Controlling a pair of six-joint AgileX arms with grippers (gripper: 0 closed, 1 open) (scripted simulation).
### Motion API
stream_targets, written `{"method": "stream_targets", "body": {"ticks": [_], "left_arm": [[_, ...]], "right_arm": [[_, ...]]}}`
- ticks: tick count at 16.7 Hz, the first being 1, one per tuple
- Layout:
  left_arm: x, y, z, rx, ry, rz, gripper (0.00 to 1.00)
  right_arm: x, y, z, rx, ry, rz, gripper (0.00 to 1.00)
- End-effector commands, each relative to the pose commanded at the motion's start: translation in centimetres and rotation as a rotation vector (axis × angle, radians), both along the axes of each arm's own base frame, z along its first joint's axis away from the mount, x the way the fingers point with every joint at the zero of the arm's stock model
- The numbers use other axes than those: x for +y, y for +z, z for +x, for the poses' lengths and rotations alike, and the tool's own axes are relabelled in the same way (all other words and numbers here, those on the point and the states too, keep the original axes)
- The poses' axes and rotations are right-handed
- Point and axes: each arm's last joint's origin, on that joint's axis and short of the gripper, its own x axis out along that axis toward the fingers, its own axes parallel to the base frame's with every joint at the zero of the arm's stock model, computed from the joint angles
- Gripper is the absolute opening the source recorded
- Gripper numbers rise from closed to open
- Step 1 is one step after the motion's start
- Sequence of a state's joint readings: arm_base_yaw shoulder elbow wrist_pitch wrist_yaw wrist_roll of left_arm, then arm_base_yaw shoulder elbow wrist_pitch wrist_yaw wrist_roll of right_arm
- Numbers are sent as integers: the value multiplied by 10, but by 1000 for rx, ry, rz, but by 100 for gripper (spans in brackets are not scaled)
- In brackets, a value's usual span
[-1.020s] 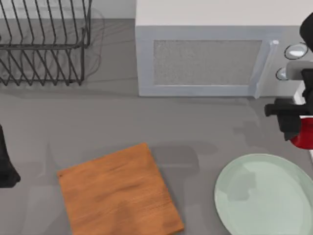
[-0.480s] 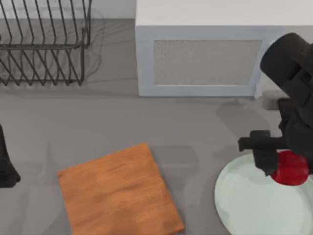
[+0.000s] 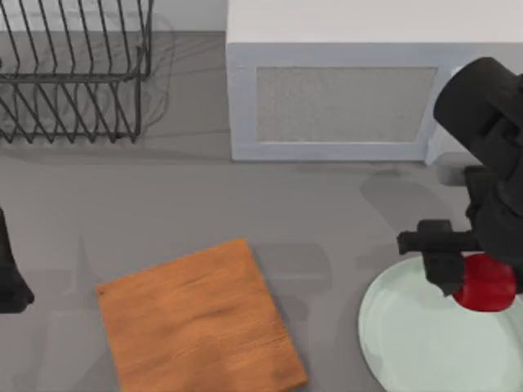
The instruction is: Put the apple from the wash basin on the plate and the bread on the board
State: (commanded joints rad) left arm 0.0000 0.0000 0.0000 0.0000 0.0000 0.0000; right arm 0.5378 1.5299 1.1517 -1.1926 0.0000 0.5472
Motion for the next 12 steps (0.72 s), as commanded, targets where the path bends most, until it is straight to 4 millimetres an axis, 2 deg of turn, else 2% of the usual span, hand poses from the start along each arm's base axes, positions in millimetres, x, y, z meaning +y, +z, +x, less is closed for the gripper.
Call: {"method": "stream_targets", "body": {"ticks": [10, 12], "left_arm": [[0, 0, 0, 0, 0, 0, 100], [0, 0, 0, 0, 0, 0, 100]], "right_arm": [[0, 0, 0, 0, 0, 0, 98], [0, 0, 0, 0, 0, 0, 100]]}}
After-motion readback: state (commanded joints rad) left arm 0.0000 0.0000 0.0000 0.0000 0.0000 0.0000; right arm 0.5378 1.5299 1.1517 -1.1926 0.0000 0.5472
